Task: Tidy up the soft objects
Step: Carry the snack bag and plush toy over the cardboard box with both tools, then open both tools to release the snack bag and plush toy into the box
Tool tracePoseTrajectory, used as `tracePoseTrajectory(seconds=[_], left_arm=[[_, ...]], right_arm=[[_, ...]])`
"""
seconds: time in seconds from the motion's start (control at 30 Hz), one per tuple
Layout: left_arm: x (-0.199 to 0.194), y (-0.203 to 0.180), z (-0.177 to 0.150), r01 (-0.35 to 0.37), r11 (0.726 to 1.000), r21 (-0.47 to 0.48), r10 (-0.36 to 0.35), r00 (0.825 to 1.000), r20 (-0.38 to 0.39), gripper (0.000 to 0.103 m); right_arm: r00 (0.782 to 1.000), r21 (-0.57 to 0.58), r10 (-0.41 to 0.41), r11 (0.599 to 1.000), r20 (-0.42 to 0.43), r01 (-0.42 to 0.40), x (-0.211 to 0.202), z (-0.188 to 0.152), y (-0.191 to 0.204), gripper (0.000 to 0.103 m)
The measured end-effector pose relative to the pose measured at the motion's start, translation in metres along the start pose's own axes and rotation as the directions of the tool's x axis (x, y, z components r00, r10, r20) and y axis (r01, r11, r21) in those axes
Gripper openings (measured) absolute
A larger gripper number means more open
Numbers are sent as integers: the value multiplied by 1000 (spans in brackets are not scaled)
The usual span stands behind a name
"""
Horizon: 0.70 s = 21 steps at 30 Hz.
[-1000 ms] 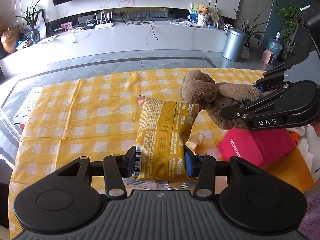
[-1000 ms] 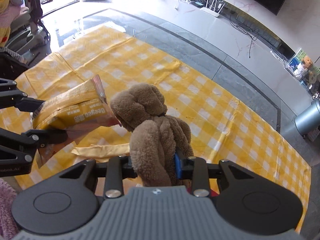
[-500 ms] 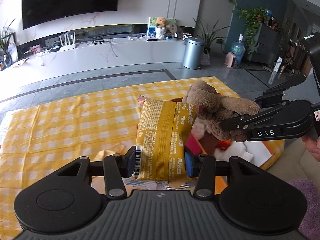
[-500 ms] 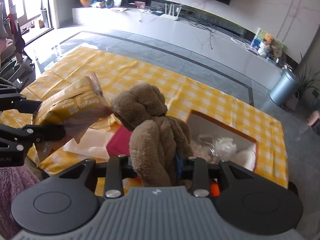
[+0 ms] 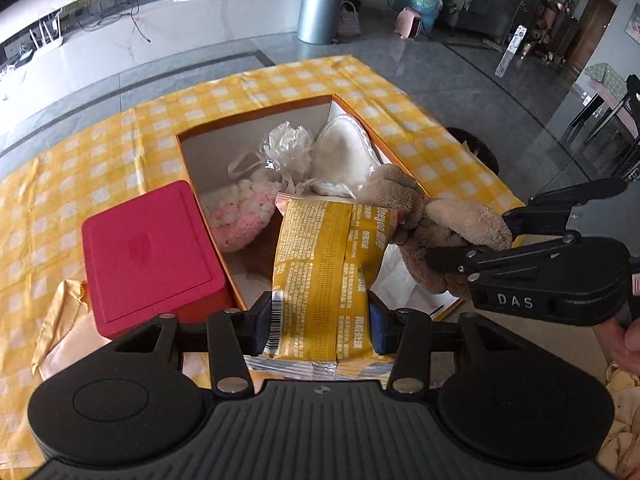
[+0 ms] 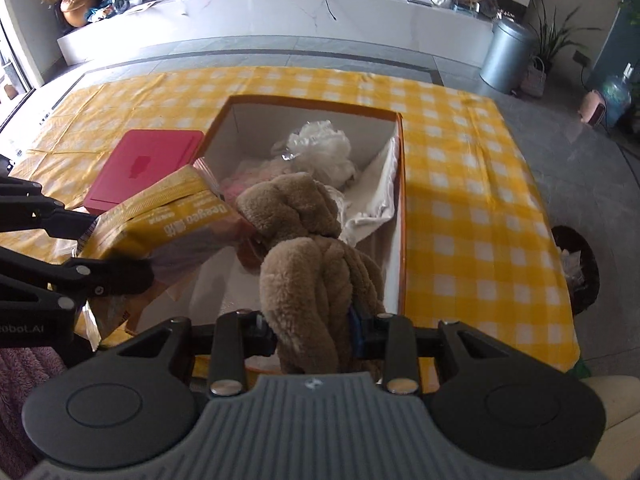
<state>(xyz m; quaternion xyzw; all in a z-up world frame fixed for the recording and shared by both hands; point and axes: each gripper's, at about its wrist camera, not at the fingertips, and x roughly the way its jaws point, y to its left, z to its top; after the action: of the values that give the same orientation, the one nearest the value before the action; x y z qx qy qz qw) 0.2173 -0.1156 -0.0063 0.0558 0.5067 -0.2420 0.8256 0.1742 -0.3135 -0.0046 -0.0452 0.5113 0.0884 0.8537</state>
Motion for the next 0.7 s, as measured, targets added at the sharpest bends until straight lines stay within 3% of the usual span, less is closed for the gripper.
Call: tracePoseTrajectory(seconds=[0.1, 0.37, 0.53, 0.7], left_arm=[[19, -10, 7, 23, 999, -34, -25, 998, -56, 53], [57, -7, 15, -16, 999, -44, 8, 985, -171, 53], [69, -17, 15, -32, 998, 52, 41, 980, -192, 54], [78, -17, 15, -11, 998, 62, 25, 972, -233, 58]], right_arm=[[999, 44, 39, 998, -28, -38, 20, 1, -13, 33], [983, 92, 154, 985, -103, -145, 61, 3, -24, 33], [975, 89, 173, 983, -137, -162, 76, 4, -28, 33], [970, 102, 192, 979, -150, -178, 84, 1, -35, 34]])
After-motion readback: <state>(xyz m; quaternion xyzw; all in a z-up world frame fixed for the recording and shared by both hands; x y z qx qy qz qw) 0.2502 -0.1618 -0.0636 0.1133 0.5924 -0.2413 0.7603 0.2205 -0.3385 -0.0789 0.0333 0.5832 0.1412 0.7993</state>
